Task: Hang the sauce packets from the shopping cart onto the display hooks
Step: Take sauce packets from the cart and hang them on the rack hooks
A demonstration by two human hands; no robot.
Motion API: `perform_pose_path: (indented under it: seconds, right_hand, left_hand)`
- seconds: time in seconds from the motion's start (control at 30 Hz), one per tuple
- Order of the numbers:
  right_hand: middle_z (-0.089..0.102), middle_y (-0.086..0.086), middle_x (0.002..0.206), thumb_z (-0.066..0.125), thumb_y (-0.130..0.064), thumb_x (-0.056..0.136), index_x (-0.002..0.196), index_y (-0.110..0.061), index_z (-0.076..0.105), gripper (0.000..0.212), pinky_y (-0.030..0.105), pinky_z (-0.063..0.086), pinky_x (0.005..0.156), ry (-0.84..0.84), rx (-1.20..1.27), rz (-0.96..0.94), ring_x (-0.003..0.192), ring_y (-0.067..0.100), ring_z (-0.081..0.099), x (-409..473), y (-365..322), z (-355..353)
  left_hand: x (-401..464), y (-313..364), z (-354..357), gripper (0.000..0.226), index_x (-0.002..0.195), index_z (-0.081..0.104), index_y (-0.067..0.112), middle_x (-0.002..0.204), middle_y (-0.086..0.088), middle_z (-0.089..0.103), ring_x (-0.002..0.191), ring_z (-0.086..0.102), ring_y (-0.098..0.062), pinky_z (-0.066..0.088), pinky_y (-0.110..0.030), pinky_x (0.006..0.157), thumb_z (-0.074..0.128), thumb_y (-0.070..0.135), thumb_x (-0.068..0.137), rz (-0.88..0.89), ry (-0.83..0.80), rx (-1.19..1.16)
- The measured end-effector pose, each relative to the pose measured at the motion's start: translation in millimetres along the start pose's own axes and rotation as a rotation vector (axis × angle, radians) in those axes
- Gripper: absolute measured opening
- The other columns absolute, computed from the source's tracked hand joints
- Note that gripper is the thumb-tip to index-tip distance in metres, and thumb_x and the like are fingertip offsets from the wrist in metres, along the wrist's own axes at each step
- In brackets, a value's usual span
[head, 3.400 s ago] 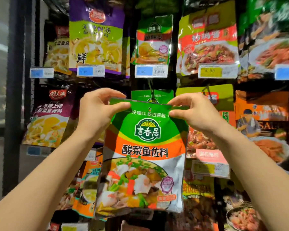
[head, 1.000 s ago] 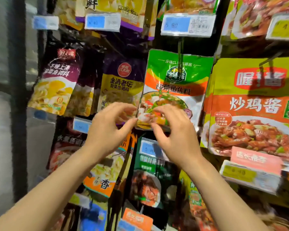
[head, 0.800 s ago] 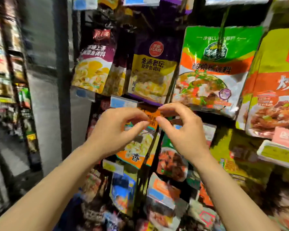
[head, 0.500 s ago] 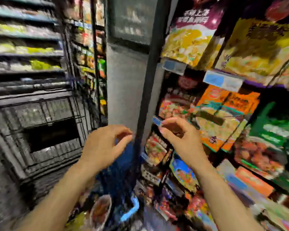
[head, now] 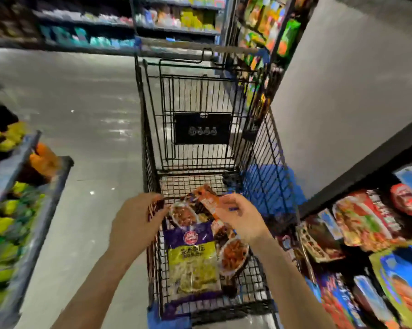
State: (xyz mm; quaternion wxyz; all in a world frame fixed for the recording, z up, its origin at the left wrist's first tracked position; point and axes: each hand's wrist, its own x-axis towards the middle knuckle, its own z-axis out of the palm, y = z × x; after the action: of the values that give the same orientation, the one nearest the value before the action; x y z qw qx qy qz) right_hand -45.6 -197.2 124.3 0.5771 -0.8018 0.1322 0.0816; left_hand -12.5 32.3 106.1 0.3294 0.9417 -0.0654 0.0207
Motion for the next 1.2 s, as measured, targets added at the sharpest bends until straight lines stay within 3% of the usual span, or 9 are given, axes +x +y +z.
perform_pose_path:
  seconds: [0.13, 0.3, 0.4, 0.47, 0.57, 0.67, 0.8, 0.9, 1.2]
  right_hand:
    - [0.053, -0.015, 0.097, 0.062, -0.017, 0.089, 0.120, -0.022, 0.050, 0.034, 0.009, 0.045, 0.069, -0.113, -0.054, 0.087, 0.087, 0.002, 0.055, 27.6, 35.4, 21.2]
    - [0.049, -0.011, 0.093, 0.062, -0.029, 0.089, 0.105, -0.026, 0.048, 0.021, 0.028, 0.042, 0.084, -0.134, -0.239, 0.357, 0.095, 0.013, 0.051, 65.0, 114.9, 22.6]
    - [0.054, 0.004, 0.075, 0.057, -0.017, 0.091, 0.108, -0.002, 0.053, 0.023, 0.038, 0.047, 0.073, -0.182, -0.397, 0.410, 0.074, 0.019, 0.050, 87.7, 164.8, 28.9]
    - [0.065, 0.016, 0.086, 0.060, -0.022, 0.089, 0.108, 0.001, 0.041, 0.036, 0.033, 0.048, 0.068, -0.268, -0.503, 0.510, 0.075, 0.019, 0.056, 102.2, 193.4, 36.1]
    - [0.061, 0.011, 0.117, 0.065, -0.041, 0.083, 0.139, -0.015, 0.033, 0.069, 0.031, 0.049, 0.085, -0.349, -0.630, 0.546, 0.097, 0.023, 0.063, 123.2, 222.4, 47.1]
    - [0.040, 0.005, 0.142, 0.061, -0.037, 0.087, 0.143, -0.021, 0.029, 0.067, 0.032, 0.041, 0.098, -0.378, -0.738, 0.396, 0.125, 0.023, 0.045, 153.6, 238.2, 65.8]
    - [0.047, 0.006, 0.134, 0.060, -0.040, 0.086, 0.140, -0.019, 0.034, 0.064, 0.040, 0.042, 0.098, -0.387, -0.895, 0.170, 0.123, 0.028, 0.043, 206.9, 250.9, 101.8]
    - [0.042, 0.010, 0.137, 0.052, -0.032, 0.092, 0.142, -0.022, 0.029, 0.056, 0.048, 0.041, 0.098, -0.477, -1.006, 0.149, 0.125, 0.032, 0.041, 231.2, 252.1, 126.7]
    - [0.043, 0.010, 0.129, 0.055, -0.021, 0.087, 0.114, -0.018, 0.060, 0.027, 0.047, 0.031, 0.100, -0.496, -1.244, 0.020, 0.124, 0.031, 0.036, 237.8, 252.7, 128.1]
  left_hand:
    - [7.7, -27.3, 26.9, 0.052, 0.131, 0.053, 0.020, 0.138, -0.009, 0.047, 0.128, 0.038, -0.026, 0.029, -0.033, 0.101, 0.062, 0.039, 0.083, -0.032, -0.054, 0.013]
    - [36.0, -43.6, 75.5, 0.069, 0.141, 0.042, 0.018, 0.151, -0.017, 0.027, 0.140, 0.020, -0.037, 0.030, -0.057, 0.107, 0.057, 0.049, 0.080, -0.010, -0.072, 0.186]
    - [37.9, -47.8, 95.8, 0.072, 0.140, 0.043, 0.020, 0.153, -0.015, 0.025, 0.140, 0.018, -0.038, 0.031, -0.060, 0.105, 0.066, 0.046, 0.077, 0.024, -0.023, 0.342]
    - [37.4, -50.9, 101.5, 0.072, 0.141, 0.042, 0.022, 0.154, -0.013, 0.023, 0.142, 0.016, -0.036, 0.029, -0.056, 0.107, 0.063, 0.048, 0.077, 0.010, 0.018, 0.382]
    - [39.3, -55.6, 105.7, 0.071, 0.142, 0.041, 0.020, 0.154, -0.013, 0.025, 0.143, 0.014, -0.034, 0.025, -0.050, 0.112, 0.058, 0.048, 0.079, 0.054, 0.065, 0.376]
    - [38.7, -53.9, 105.8, 0.070, 0.143, 0.036, 0.014, 0.153, -0.013, 0.025, 0.144, 0.014, -0.030, 0.014, -0.034, 0.117, 0.052, 0.048, 0.085, 0.030, 0.131, 0.242]
    - [37.4, -51.9, 106.6, 0.071, 0.146, 0.027, 0.017, 0.155, -0.010, 0.022, 0.145, 0.012, -0.026, 0.012, -0.031, 0.117, 0.050, 0.047, 0.086, 0.001, 0.149, 0.245]
    - [37.4, -50.9, 107.2, 0.069, 0.146, 0.025, 0.016, 0.154, -0.011, 0.024, 0.145, 0.013, -0.029, 0.013, -0.035, 0.118, 0.049, 0.047, 0.089, 0.024, 0.149, 0.282]
    - [36.3, -49.4, 106.3, 0.061, 0.140, 0.042, 0.017, 0.151, -0.011, 0.030, 0.144, 0.013, -0.034, 0.025, -0.054, 0.111, 0.055, 0.044, 0.087, 0.025, 0.101, 0.396]
